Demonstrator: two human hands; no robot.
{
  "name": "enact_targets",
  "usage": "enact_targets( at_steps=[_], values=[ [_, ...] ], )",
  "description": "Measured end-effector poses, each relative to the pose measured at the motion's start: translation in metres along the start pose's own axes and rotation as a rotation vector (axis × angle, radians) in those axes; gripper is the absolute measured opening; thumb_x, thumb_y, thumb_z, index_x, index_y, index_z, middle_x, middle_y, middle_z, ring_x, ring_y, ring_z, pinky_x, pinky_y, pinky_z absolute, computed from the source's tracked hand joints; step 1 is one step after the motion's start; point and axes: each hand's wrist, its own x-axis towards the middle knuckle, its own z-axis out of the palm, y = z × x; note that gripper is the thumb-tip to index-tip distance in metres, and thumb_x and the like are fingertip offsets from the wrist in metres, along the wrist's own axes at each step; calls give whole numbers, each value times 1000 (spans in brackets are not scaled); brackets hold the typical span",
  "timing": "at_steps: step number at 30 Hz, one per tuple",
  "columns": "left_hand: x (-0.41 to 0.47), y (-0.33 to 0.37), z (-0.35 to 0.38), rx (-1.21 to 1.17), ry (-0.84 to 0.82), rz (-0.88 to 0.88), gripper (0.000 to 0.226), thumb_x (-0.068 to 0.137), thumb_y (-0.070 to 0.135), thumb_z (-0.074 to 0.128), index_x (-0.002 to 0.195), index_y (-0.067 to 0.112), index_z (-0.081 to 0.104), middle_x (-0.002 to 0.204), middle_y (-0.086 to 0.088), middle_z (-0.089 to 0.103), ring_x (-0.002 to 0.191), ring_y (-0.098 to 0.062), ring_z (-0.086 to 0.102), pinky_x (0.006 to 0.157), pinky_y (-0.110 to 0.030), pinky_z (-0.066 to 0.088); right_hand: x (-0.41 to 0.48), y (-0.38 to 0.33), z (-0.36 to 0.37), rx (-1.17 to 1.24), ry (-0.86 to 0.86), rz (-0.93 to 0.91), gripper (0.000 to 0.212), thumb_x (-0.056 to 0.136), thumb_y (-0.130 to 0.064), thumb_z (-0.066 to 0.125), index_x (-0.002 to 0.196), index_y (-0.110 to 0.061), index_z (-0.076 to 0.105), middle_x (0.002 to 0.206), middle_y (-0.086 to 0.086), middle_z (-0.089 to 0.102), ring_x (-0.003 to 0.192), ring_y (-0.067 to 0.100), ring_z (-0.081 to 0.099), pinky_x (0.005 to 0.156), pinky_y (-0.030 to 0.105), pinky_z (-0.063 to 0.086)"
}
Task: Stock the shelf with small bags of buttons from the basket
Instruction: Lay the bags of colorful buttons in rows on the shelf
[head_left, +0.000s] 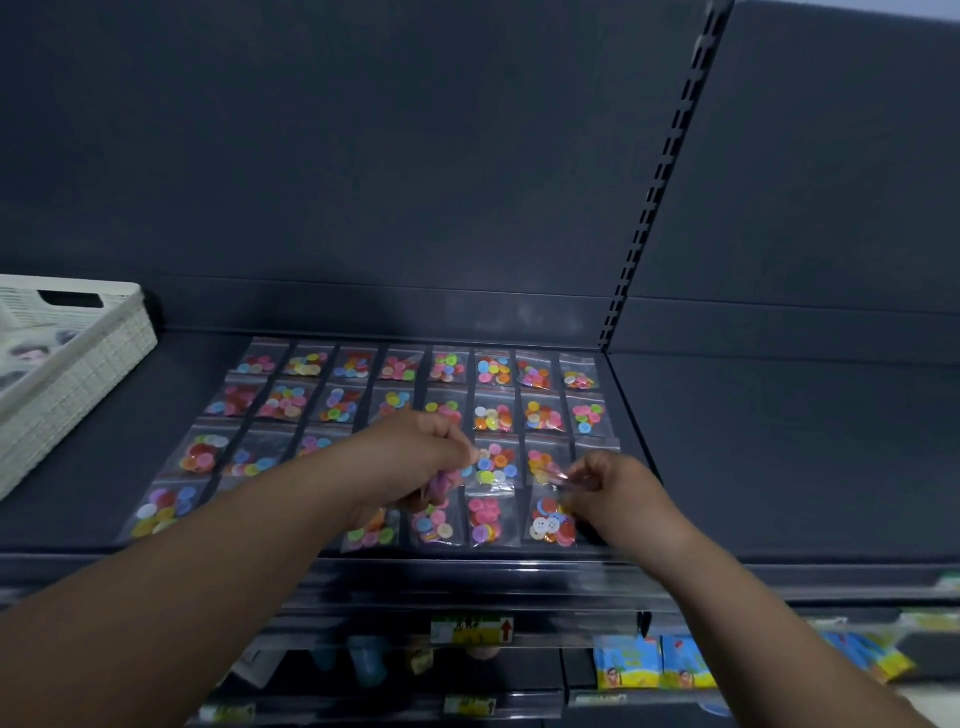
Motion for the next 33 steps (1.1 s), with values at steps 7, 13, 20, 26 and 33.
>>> enact_targets(
  at_steps=[7, 13, 20, 26, 33],
  values=[
    [-1, -1, 0, 13, -8, 14, 9, 90, 20, 61, 84, 14, 64, 52, 2, 52, 44, -7, 47, 51, -22, 42, 1, -1, -7, 37, -23, -34, 20, 82, 2, 63, 85, -17, 59, 81, 7, 64, 68, 16, 61, 65, 28, 51],
    [-2, 1, 4, -14, -15, 9, 11, 89, 25, 63, 93, 15, 67, 66, -2, 58, 61, -14, 54, 57, -26, 47, 4, 3, -4, -29, -100, -58, 26, 80, 2, 62, 82, -23, 57, 79, 5, 65, 72, 19, 63, 75, 37, 55],
    [-3, 4, 9, -43, -56, 22, 29, 86, 4, 60, 108, 22, 64, 83, -7, 61, 59, -13, 53, 55, -27, 47, -7, -1, -5, -259, 17, -121, 28, 80, -11, 67, 101, -22, 53, 92, -4, 61, 79, 13, 62, 67, 31, 54],
    [-2, 7, 18, 5, -67, 105, 40, 80, 3, 70, 113, 22, 58, 97, -2, 61, 65, -13, 57, 57, -24, 48, -23, -26, -13, 287, -13, -175, 5, 88, -28, 63, 91, -24, 62, 84, -4, 61, 76, 12, 59, 65, 20, 46],
    [-1, 17, 31, 11, -65, 132, 35, 73, 8, 78, 100, 15, 58, 85, -3, 61, 71, -15, 59, 55, -22, 50, -28, -33, -13, 573, -205, -175, 8, 85, -4, 64, 79, -10, 64, 69, 4, 58, 58, 8, 50, 53, 19, 44]
  ],
)
